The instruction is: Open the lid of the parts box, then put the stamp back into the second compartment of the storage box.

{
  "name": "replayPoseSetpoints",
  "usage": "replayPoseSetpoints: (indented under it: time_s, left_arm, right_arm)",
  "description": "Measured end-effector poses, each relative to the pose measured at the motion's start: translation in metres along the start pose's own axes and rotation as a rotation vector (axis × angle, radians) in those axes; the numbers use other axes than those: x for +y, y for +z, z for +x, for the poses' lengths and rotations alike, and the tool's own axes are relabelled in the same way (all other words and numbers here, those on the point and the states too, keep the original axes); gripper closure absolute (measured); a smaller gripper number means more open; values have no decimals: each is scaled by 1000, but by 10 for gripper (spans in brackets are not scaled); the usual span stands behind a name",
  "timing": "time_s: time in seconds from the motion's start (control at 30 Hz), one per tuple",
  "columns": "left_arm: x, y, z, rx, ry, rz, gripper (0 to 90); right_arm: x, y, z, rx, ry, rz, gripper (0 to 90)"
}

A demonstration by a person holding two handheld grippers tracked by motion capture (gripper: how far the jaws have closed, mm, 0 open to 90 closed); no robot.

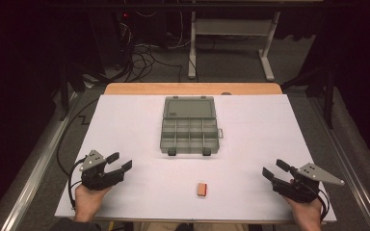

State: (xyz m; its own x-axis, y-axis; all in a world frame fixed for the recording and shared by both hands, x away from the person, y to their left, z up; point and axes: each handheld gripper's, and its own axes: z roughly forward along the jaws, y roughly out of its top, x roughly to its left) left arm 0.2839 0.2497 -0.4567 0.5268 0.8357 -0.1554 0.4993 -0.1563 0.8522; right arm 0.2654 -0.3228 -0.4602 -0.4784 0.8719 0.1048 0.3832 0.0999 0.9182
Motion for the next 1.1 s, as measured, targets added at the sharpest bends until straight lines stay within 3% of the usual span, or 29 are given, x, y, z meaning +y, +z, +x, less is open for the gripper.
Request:
replayPoseSetpoints:
  time_s: [0.1, 0.3, 0.43, 0.77, 1.1]
  left_arm:
    - [-3, -1, 1, 5, -2, -2, 376]
    - [-3, -2, 3, -9, -3, -11, 372]
    - [-3, -1, 4, -17, -10, -8, 372]
    - [-5, -4, 8, -12, -50, -12, 376]
    - [-1, -7, -4, 4, -8, -19, 372]
  right_arm:
    - [-2, -3, 1, -2, 11, -18, 340]
    - [-4, -2, 6, -13, -56, -10, 340]
    - [-4, -5, 3, -28, -30, -38, 339]
    - [-4, -3, 5, -25, -7, -40, 344]
    - [-5, -4, 5, -14, -7, -42, 341]
